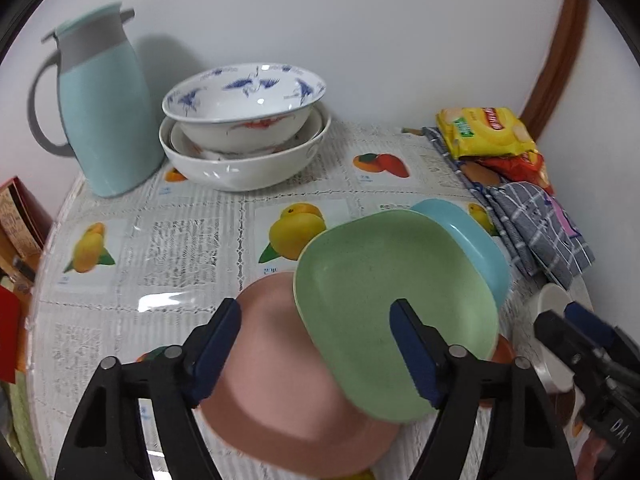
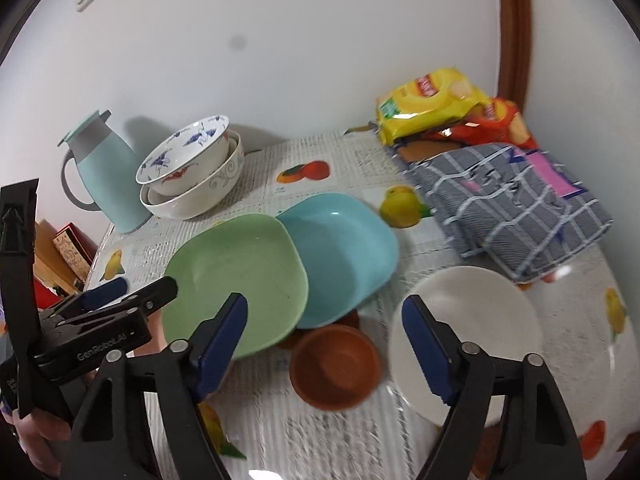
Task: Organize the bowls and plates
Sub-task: 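Reach both tools to the pale green plate rim and close on it, then lift the pale green plate with both tools and carry it over the pink plate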
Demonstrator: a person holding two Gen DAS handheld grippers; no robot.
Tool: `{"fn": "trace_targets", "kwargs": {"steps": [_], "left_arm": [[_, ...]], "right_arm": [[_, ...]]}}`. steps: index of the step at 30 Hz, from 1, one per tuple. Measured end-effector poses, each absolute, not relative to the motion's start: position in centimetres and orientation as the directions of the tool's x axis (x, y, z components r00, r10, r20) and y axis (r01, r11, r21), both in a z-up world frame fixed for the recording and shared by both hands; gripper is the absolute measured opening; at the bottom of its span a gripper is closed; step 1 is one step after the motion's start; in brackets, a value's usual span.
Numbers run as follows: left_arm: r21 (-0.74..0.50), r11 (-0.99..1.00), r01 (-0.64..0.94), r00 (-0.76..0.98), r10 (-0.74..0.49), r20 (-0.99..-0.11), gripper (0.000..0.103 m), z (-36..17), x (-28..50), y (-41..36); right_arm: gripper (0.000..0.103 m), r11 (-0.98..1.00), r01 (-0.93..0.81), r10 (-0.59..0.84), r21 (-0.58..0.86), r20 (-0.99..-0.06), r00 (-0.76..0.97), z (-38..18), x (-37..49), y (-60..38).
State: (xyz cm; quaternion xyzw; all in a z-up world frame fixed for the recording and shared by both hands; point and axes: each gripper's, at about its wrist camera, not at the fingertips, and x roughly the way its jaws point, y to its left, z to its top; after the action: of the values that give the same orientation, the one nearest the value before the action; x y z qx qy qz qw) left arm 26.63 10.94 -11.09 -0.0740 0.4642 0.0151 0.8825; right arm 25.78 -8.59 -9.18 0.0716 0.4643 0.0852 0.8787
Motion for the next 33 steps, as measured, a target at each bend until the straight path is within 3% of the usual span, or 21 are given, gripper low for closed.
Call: {"fn": "trace_targets", "kwargs": {"steps": [8, 10, 14, 16, 20, 22, 23, 33], "left_arm": [[-0.145, 0.982, -0.12, 0.55, -0.056, -0.833, 0.066, -13.5, 28.8, 11.5], [-0.155, 0.981, -0.12, 0.542, -0.066, -0.838, 0.056, -13.9, 29.3, 11.5], [-0.161, 0.981, -0.104, 0.538, -0.081, -0.839, 0.048, -14.6, 30.0, 11.2], [-0.172, 0.98, -0.099, 0.535, -0.093, -0.84, 0.035, -14.9, 30.1, 11.1], [-0.205, 0.975, -0.086, 0.545, -0.126, -0.829, 0.023, -14.8, 30.1, 11.1], [-0.208, 0.975, -0.081, 0.552, -0.13, -0.824, 0.014, -14.7, 30.0, 11.1], [-0.212, 0.974, -0.082, 0.554, -0.133, -0.822, 0.012, -14.6, 29.9, 11.1], [-0.248, 0.966, -0.076, 0.575, -0.161, -0.802, 0.01, -13.0, 28.1, 11.5]], "right_arm": [[0.058, 0.972, -0.093, 0.233, 0.216, -0.843, 0.485, -12.9, 29.0, -6.9], [0.058, 0.974, -0.091, 0.224, 0.205, -0.849, 0.478, -13.4, 29.3, -6.7], [0.057, 0.973, -0.076, 0.228, 0.218, -0.858, 0.46, -14.1, 29.8, -6.6], [0.053, 0.971, -0.082, 0.236, 0.223, -0.86, 0.453, -14.4, 29.9, -6.4], [0.025, 0.975, -0.071, 0.222, 0.212, -0.872, 0.437, -15.1, 30.4, -6.3], [0.018, 0.973, -0.067, 0.227, 0.22, -0.871, 0.435, -15.3, 30.4, -6.2], [0.012, 0.972, -0.072, 0.232, 0.224, -0.868, 0.438, -15.4, 30.4, -6.1], [0.01, 0.975, -0.042, 0.212, 0.219, -0.849, 0.484, -14.0, 28.9, -6.4]]}}
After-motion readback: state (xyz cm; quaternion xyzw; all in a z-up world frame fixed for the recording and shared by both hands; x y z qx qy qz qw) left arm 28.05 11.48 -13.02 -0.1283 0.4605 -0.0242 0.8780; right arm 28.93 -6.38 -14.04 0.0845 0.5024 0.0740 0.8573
